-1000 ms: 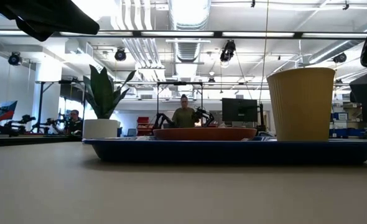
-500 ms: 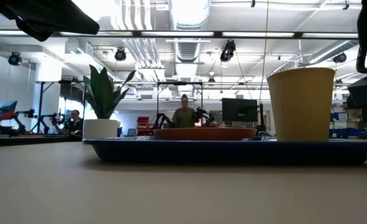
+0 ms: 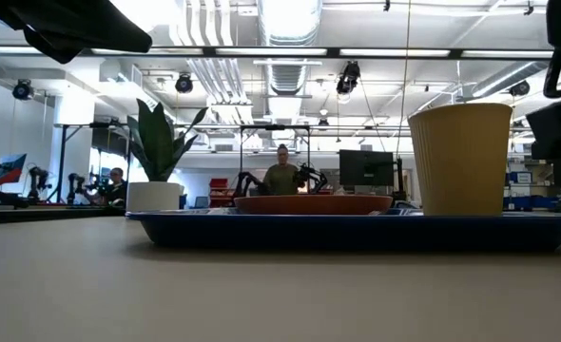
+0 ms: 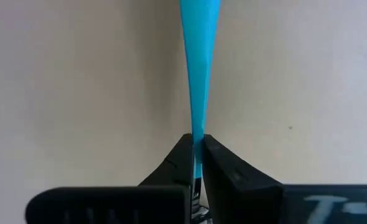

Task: Pick and place plate/cup/fork/spoon on tray
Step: Put the green spoon on the blue tray on the bottom of the yellow cup

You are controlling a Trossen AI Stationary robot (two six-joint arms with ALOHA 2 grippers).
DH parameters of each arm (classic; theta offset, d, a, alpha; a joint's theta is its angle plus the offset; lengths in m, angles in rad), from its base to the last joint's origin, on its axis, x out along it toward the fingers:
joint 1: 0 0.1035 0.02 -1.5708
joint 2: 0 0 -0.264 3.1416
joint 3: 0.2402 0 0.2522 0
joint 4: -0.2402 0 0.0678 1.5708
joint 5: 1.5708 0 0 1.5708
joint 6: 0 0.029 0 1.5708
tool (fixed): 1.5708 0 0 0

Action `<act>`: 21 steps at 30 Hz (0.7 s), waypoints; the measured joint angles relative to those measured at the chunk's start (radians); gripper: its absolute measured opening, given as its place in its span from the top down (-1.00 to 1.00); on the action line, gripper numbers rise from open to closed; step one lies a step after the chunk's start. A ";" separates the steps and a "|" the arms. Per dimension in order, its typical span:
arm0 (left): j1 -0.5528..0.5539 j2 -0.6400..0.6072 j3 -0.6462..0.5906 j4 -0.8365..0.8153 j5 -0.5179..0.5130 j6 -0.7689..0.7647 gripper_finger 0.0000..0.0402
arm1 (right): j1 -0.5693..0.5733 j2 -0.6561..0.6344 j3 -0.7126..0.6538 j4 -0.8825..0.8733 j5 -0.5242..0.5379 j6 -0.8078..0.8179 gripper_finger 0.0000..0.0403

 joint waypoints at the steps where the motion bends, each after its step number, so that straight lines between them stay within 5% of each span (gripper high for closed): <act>1: 0.000 0.000 0.000 0.000 0.000 0.000 1.00 | 0.000 -0.011 0.000 -0.005 0.001 0.019 0.95; 8: 0.000 0.000 0.000 0.000 0.000 0.000 1.00 | 0.000 -0.099 0.001 -0.084 0.073 0.145 0.96; 14: 0.000 0.000 0.002 0.001 0.000 0.000 1.00 | -0.010 -0.157 0.053 -0.212 0.234 0.216 0.96; 21: 0.000 0.000 0.002 0.000 -0.003 0.000 1.00 | -0.076 -0.167 0.169 -0.282 0.322 0.178 0.96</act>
